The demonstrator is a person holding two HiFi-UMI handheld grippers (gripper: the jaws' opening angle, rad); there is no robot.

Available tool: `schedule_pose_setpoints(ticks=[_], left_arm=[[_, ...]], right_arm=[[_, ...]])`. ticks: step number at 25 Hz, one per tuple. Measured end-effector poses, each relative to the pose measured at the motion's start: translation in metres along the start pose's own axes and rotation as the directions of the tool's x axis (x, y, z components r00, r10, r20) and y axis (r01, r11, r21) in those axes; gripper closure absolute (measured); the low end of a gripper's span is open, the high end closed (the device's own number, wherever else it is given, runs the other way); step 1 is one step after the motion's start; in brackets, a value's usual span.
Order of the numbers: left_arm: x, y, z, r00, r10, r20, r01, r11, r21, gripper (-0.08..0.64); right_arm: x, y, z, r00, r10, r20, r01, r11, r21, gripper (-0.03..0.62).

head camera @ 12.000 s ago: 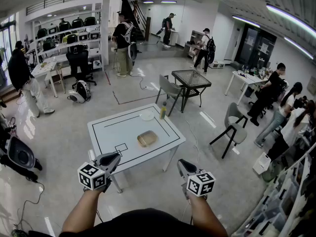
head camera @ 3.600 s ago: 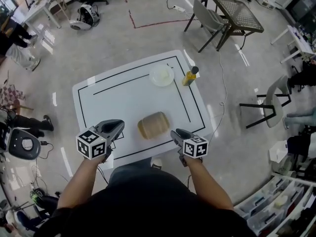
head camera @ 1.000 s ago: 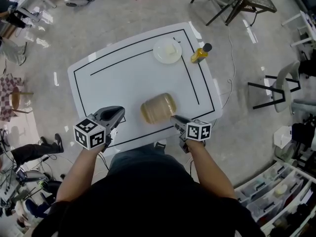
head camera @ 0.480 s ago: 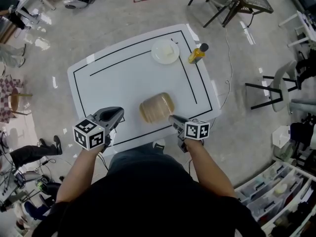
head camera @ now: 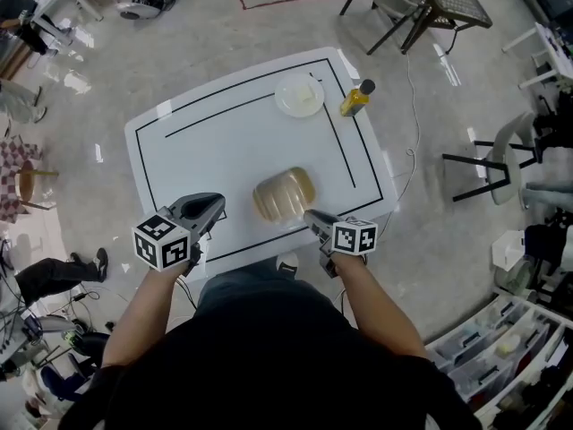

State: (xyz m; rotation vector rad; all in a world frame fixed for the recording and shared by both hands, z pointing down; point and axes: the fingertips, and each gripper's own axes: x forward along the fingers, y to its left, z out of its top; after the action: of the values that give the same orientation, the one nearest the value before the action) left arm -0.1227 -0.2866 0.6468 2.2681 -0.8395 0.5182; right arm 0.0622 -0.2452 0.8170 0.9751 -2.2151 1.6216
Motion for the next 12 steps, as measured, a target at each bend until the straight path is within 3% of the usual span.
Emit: schedule_pose_setpoints(ticks=[12], left_arm=[[-0.014, -0.020, 0.001, 1.000, 0.000, 0.025, 0.000, 1.000, 0.019, 0.526]], right_arm=[[-0.016, 0.019, -0.002, 1.000, 0.030, 0.002, -0.030, 0.998, -0.055, 0.537]])
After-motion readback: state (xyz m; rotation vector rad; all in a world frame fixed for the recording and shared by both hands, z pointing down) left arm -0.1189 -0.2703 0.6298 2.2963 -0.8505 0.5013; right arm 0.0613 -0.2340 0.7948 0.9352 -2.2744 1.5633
